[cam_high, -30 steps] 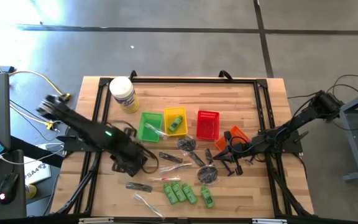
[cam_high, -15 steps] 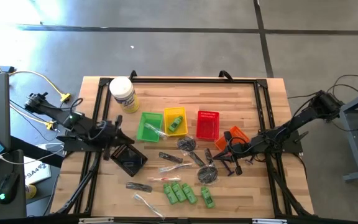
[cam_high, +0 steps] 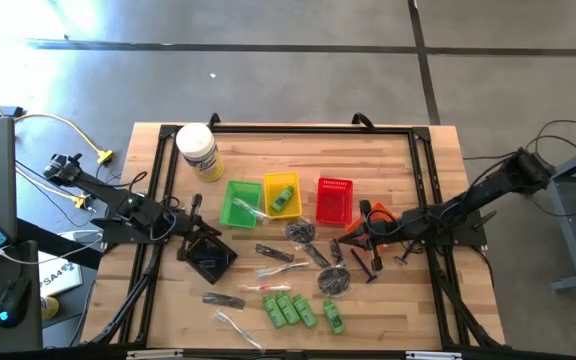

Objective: Pick & Place Travel size toiletries
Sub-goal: Put the bottom black hairbrush into the orange basket

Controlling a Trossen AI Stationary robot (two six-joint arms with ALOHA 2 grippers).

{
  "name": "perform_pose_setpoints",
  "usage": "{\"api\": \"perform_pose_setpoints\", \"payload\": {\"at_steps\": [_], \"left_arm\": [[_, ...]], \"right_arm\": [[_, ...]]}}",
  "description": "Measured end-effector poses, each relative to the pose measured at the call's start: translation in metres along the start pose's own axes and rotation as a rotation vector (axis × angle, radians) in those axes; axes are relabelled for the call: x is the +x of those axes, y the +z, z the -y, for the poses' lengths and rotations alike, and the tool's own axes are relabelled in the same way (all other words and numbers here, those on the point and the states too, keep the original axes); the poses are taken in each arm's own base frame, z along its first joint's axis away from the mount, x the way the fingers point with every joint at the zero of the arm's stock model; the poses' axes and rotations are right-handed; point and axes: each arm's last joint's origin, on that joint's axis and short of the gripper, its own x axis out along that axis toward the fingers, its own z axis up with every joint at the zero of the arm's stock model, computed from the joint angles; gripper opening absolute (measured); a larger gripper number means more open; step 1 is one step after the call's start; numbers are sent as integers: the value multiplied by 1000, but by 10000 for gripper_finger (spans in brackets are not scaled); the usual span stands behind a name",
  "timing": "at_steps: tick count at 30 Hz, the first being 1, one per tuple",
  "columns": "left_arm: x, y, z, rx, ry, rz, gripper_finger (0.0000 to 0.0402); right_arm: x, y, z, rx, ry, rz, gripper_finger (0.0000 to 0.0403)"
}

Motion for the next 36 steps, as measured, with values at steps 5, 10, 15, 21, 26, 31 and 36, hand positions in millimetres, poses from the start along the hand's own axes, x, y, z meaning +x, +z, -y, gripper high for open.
{"api": "perform_pose_setpoints", "payload": {"at_steps": [5, 10, 15, 21, 26, 31, 36], "left_arm": [[3, -17, 1, 0, 38, -17, 0], [5, -26, 3, -51, 41, 13, 0], [5, -26, 3, -52, 44, 16, 0], [5, -27, 2, -27, 68, 9, 0], [5, -26, 2, -1, 72, 18, 0], [5, -26, 2, 32, 73, 23, 0], [3, -10, 0, 7, 86, 124, 0]], "right_arm": [[2, 1, 11, 31, 22, 5, 2], [3, 0, 16, 42, 9, 1, 2], [3, -2, 19, 42, 8, -18, 2], [3, -1, 20, 62, -15, -12, 2], [3, -2, 21, 64, -43, -14, 2], [3, -2, 21, 75, -76, -11, 2], [3, -3, 22, 89, -94, -23, 2]]}}
